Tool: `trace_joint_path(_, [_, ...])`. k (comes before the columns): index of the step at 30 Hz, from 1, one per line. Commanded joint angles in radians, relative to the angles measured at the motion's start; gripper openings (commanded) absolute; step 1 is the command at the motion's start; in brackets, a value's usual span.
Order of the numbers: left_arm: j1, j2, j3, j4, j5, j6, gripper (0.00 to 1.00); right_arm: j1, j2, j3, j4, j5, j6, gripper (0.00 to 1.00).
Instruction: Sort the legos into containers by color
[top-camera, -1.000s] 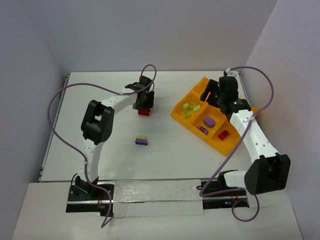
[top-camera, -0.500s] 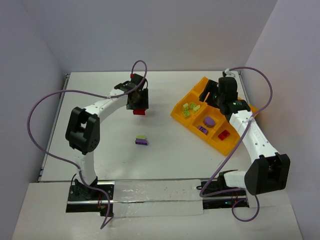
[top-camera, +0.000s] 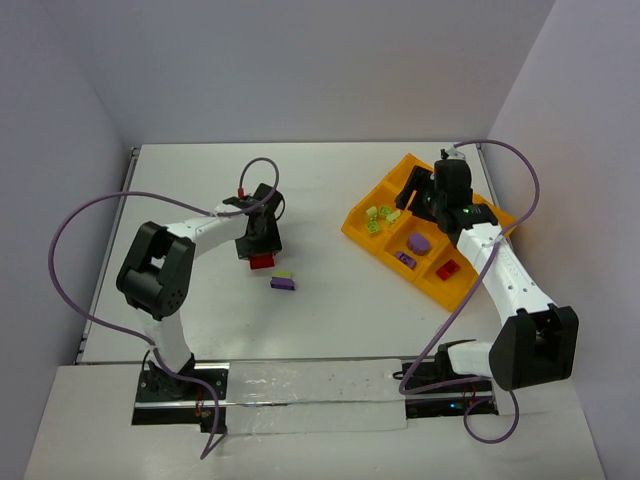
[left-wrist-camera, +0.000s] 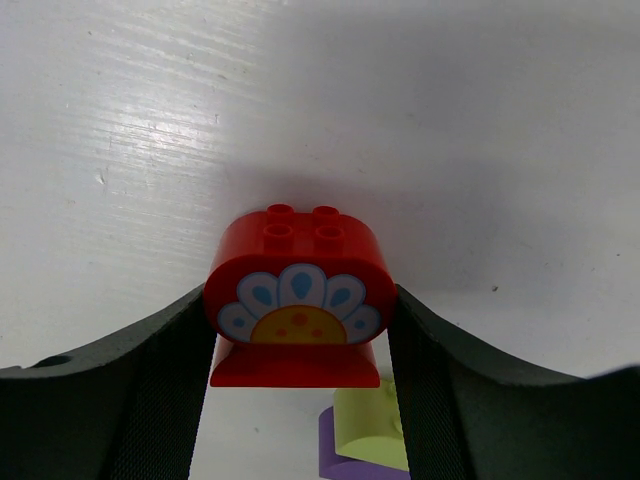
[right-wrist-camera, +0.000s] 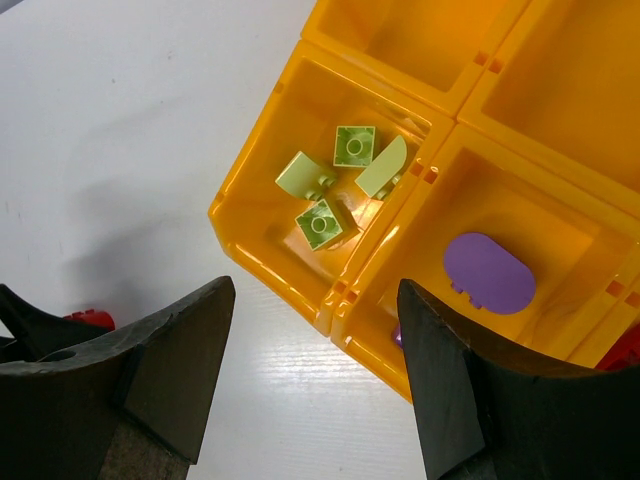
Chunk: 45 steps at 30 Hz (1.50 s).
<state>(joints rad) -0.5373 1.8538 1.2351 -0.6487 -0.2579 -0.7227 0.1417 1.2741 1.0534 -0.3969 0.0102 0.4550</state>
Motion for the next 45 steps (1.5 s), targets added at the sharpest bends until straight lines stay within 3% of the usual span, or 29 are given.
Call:
trace_joint_path(1, [0.005, -0.001, -0.029, 0.038, -0.051, -0.072, 0.51, 0.009, -0.038, -0.001, 0.040, -0.006, -0.006, 0.74])
trace_joint_path(4, [0.005, 0.000, -0.032, 0.036, -0.052, -0.078, 0.77, 0.009, -0.048, -0.009, 0.038, -0.006, -0.006, 0.74])
trace_joint_path(6, [0.003, -0.002, -0.031, 0.037, -0.055, -0.076, 0.86, 0.009, -0.052, -0.011, 0.037, -0.005, -0.003, 0.74])
trace_joint_path(8, [0.003, -0.001, -0.023, 0.035, -0.060, -0.068, 0.90, 0.010, -0.055, -0.012, 0.038, -0.004, -0.001, 0.74])
trace_joint_path(16, [0.005, 0.053, 0.060, -0.003, -0.112, -0.039, 0.91, 0.012, -0.074, -0.016, 0.031, -0.006, -0.001, 0.74])
trace_joint_path(29, [0.005, 0.079, 0.101, -0.004, -0.104, -0.025, 0.69, 0.013, -0.085, -0.017, 0.023, -0.005, -0.007, 0.74])
trace_joint_path(38, [0.015, 0.033, 0.132, -0.046, -0.122, -0.021, 0.28, 0.019, -0.087, -0.016, 0.028, -0.027, 0.002, 0.74])
trace_joint_path(45, [0.064, -0.055, 0.230, -0.115, -0.107, -0.003, 0.19, 0.037, -0.078, -0.032, 0.043, -0.035, 0.011, 0.74])
